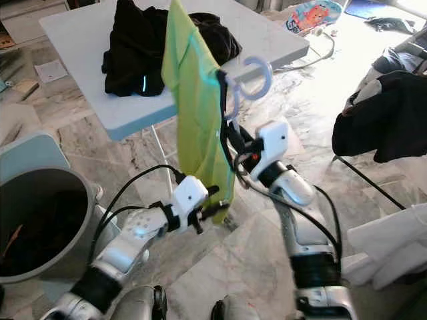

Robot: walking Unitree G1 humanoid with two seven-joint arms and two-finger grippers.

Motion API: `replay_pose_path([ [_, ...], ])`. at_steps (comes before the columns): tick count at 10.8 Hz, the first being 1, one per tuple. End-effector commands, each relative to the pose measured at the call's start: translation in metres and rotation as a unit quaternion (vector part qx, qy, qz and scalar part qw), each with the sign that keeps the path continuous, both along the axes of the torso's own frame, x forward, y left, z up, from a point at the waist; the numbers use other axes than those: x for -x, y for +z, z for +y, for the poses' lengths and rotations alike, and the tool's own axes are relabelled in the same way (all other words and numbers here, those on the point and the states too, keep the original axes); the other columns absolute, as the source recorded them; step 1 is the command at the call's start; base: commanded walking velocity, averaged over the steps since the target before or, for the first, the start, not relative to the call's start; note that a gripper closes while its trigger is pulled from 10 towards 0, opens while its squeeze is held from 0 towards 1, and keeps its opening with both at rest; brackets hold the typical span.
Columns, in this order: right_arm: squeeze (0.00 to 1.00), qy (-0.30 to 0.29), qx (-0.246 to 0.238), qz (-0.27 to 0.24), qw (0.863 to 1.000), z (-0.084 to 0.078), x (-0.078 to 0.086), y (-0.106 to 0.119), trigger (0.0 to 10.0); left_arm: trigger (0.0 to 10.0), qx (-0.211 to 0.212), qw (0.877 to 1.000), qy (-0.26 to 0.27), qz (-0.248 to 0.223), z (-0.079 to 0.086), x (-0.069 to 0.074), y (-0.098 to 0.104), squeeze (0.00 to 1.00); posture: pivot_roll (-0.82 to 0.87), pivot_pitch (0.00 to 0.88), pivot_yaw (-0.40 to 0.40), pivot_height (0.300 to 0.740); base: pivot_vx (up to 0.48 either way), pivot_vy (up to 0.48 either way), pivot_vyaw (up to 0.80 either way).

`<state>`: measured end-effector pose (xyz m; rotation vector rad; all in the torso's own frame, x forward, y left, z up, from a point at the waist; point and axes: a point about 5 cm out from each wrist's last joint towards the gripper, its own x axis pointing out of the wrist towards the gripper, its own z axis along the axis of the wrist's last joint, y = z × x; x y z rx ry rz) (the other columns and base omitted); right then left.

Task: Hang hanger

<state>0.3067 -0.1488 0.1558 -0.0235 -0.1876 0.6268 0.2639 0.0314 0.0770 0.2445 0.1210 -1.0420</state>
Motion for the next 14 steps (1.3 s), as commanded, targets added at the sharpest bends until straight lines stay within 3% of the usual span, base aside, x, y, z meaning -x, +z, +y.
replay_pose_path([
  [1,0.00,0.017,0.021,-0.036,0.999,-0.001,0.005,0.008,10.0,10.0,-0.008,1.000,-0.019,-0.012,0.003,0.005,0.005,1.00,-0.06,0.058,-0.033,0.740,0.000,0.000,0.00],
  [2,0.00,0.029,0.034,-0.032,0.999,-0.005,0.008,0.004,10.0,10.0,-0.015,0.999,-0.025,-0.019,0.008,0.007,0.007,1.00,-0.06,0.058,-0.033,0.740,0.000,0.000,0.00],
  [3,0.00,0.033,0.067,-0.021,0.997,-0.021,0.011,-0.005,10.0,10.0,-0.038,0.998,-0.033,-0.029,0.028,0.011,0.011,1.00,-0.06,0.058,-0.033,0.740,0.000,0.000,0.00],
  [6,0.00,0.047,0.119,-0.007,0.992,-0.041,0.017,-0.018,10.0,10.0,-0.066,0.997,-0.027,-0.034,0.052,0.012,0.013,1.00,-0.05,0.064,-0.027,0.740,0.000,0.000,0.00],
  [8,0.00,0.036,0.141,0.001,0.989,-0.047,0.018,-0.027,10.0,10.0,-0.047,0.994,0.075,-0.062,0.067,0.005,0.021,1.00,-0.05,0.063,-0.021,0.740,0.000,0.000,0.00],
  [9,0.00,0.029,0.140,0.001,0.990,-0.048,0.018,-0.028,10.0,10.0,-0.041,0.992,0.101,-0.066,0.070,0.004,0.022,1.00,-0.05,0.063,-0.021,0.740,0.000,0.000,0.80],
  [10,0.00,0.023,0.136,-0.002,0.990,-0.048,0.017,-0.029,10.0,10.0,-0.031,0.991,0.118,-0.059,0.072,0.005,0.022,0.00,-0.05,0.065,-0.020,0.740,0.000,0.000,0.80],
  [13,0.00,0.022,0.142,-0.010,0.990,-0.047,0.016,-0.029,10.0,10.0,0.010,0.974,0.204,-0.093,0.076,0.003,0.037,0.00,-0.04,0.066,-0.017,0.740,0.000,0.000,0.80],
  [14,0.00,0.018,0.146,-0.009,0.989,-0.050,0.015,-0.030,10.0,10.0,0.010,0.972,0.212,-0.106,0.079,0.005,0.040,0.00,-0.04,0.066,-0.017,0.740,0.000,0.000,0.80],
])
